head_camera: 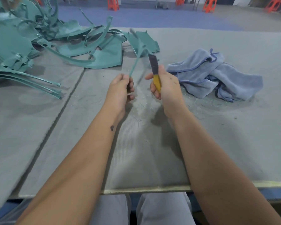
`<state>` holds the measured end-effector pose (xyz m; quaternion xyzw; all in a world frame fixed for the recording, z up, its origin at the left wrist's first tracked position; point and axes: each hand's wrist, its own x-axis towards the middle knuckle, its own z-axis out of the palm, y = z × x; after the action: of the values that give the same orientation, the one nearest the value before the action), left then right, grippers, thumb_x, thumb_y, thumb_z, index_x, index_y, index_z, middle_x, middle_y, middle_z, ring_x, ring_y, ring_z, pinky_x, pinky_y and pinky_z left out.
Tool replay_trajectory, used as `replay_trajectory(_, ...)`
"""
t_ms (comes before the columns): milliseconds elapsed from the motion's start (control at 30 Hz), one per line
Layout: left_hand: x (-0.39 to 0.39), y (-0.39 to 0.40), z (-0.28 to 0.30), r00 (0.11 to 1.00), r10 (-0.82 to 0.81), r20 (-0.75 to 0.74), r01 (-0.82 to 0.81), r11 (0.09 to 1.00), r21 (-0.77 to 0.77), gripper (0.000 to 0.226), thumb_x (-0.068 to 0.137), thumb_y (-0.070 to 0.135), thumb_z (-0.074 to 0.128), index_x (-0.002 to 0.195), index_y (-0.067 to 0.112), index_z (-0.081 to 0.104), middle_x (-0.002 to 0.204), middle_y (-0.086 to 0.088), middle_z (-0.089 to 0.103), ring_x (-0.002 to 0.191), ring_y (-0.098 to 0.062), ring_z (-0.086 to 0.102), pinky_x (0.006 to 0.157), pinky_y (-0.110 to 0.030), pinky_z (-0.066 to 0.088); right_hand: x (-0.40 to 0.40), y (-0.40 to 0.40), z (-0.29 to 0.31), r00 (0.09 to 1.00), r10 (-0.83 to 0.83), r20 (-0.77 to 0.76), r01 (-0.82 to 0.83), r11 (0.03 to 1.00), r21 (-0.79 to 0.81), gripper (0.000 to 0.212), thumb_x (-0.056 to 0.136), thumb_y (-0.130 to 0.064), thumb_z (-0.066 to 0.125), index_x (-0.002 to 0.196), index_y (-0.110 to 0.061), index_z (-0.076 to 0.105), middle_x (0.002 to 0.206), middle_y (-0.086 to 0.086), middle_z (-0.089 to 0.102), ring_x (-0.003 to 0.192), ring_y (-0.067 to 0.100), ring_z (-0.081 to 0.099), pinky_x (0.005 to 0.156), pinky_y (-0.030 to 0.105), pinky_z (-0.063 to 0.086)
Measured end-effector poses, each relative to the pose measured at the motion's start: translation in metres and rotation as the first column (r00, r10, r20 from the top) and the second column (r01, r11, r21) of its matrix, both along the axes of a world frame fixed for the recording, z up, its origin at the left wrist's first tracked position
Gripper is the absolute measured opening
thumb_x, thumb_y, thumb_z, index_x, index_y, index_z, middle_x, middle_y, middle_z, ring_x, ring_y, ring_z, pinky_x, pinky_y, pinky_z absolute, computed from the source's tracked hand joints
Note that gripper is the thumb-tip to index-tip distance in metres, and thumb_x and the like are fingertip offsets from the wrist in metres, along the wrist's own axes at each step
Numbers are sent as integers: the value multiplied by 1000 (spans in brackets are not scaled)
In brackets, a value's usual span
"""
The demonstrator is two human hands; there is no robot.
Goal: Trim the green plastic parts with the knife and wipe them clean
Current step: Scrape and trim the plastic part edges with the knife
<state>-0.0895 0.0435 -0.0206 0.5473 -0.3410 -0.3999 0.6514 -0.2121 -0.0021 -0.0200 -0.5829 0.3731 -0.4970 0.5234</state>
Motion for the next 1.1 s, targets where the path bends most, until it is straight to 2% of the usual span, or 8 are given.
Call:
replay_trajectory(100, -1, 1, 0, 977, -82, -198, 83, 997, -1, 28, 105, 16, 35, 79, 14, 45, 64, 0, 52, 44, -7, 46, 40, -18, 33, 2, 0, 0, 994, 31, -108, -28, 999, 25, 49, 102, -41, 38, 75, -16, 70, 56, -4, 44, 47, 4, 37, 51, 17, 30)
replay_trajectory(233, 1, 1, -2, 974, -163, -156, 169, 985, 20, 25, 105, 20, 34, 83, 15, 47, 54, 7, 44, 39, -5, 30, 38, -17, 21, 3, 4, -2, 977, 19, -211, -27, 999, -35, 31, 98, -30, 54, 69, -18, 55, 46, -17, 42, 45, 0, 36, 51, 15, 31)
replay_trajectory(400, -2, -2, -4, 948, -264, -181, 277, 960, 49, 51, 104, 50, 21, 91, 13, 55, 53, 7, 37, 39, -6, 26, 39, -18, 18, 3, 8, 1, 989, 75, -130, -77, 997, -11, 25, 98, -20, 54, 76, -8, 53, 51, 3, 43, 41, 7, 34, 44, 18, 30)
replay_trajectory(533, 4, -4, -6, 929, -337, -155, 344, 939, 22, 49, 97, 60, 33, 87, 17, 53, 57, 7, 38, 44, -7, 30, 41, -19, 22, 4, 9, 1, 978, 151, -147, -149, 989, 19, 30, 98, -18, 54, 70, -7, 53, 44, -1, 38, 36, 5, 30, 39, 16, 26)
replay_trajectory(633, 5, 0, -8, 933, -361, 18, 360, 933, 10, 37, 83, 46, 59, 103, 15, 63, 61, 9, 46, 49, -6, 35, 46, -18, 29, 4, 7, -2, 966, 188, -176, -186, 982, 25, 30, 96, -12, 56, 67, -5, 54, 38, -10, 39, 35, 2, 30, 38, 13, 25)
replay_trajectory(700, 4, 2, -9, 918, -384, 101, 386, 922, -2, 25, 84, 31, 65, 104, 18, 65, 66, 8, 46, 52, -5, 35, 48, -18, 31, 4, 6, -3, 962, 177, -209, -178, 984, 12, 29, 95, -13, 58, 66, -7, 56, 38, -11, 40, 37, 2, 30, 40, 13, 26)
replay_trajectory(900, 5, 4, -6, 894, -446, -49, 443, 894, -68, 25, 95, 0, 50, 118, 7, 57, 64, 8, 45, 52, -3, 32, 48, -15, 30, 6, 0, -8, 972, 142, -186, -145, 990, -2, 33, 95, -18, 59, 63, -10, 54, 40, -11, 40, 39, 2, 31, 43, 12, 29)
replay_trajectory(1100, 2, 3, -6, 903, -425, -69, 420, 904, -72, 30, 98, -1, 47, 127, -1, 53, 67, 6, 45, 50, -3, 30, 47, -14, 30, 8, -1, -13, 978, 69, -197, -78, 996, -42, 39, 94, -22, 61, 56, -18, 52, 40, -12, 40, 40, 2, 32, 44, 15, 29)
